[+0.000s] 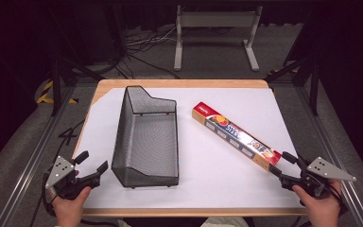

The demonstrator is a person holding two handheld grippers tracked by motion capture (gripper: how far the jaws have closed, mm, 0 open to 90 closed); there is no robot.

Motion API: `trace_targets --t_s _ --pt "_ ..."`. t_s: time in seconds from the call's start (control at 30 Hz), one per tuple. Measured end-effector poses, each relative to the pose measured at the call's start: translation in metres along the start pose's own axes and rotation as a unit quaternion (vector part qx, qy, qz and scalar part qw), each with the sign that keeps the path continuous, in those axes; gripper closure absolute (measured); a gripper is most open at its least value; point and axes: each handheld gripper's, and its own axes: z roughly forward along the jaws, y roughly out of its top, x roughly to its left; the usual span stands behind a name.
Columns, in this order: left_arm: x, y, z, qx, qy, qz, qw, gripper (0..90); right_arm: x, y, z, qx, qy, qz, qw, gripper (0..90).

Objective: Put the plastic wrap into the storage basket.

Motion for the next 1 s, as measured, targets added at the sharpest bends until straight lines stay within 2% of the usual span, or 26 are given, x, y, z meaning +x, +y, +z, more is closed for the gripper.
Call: trace_targets --t_s 0.17,0.43,0.57,0.63,0.7,0.8,0.93,1.0 --pt "0.0 0.001 0.0 -0.002 0.005 0.0 1.0 19.4 0.0 0.009 0.001 -0.002 0.01 -0.003 0.9999 31.1" --pt "-0.002 0.002 -0.002 -0.006 0.004 0.002 1.0 19.3 -0.001 0.031 0.001 -0.026 0.026 -0.016 0.9992 31.9" --pt "-0.002 0.002 -0.002 -0.005 0.001 0.006 1.0 19.3 -0.001 0.039 0.001 -0.024 0.035 -0.012 0.999 31.3" --pt "-0.002 0.002 -0.002 -0.004 0.0 0.009 1.0 19.3 -0.002 0.047 0.002 -0.018 0.036 -0.022 0.999 30.3" --pt "-0.002 0.002 -0.002 -0.005 0.0 0.008 1.0 19.2 -0.003 0.051 0.003 -0.015 0.034 -0.022 0.9991 29.4" --pt "-0.002 0.002 -0.002 -0.005 0.0 0.007 1.0 19.2 -0.006 0.069 0.009 -0.009 0.042 -0.007 0.9991 24.9" --pt "-0.001 0.002 0.0 -0.002 -0.001 0.007 1.0 19.2 -0.007 0.082 0.016 -0.001 0.043 -0.024 0.9988 24.4" --pt "-0.001 0.002 0.0 -0.002 -0.001 0.007 1.0 19.2 -0.007 0.083 0.017 0.0 0.046 -0.025 0.9986 24.0"
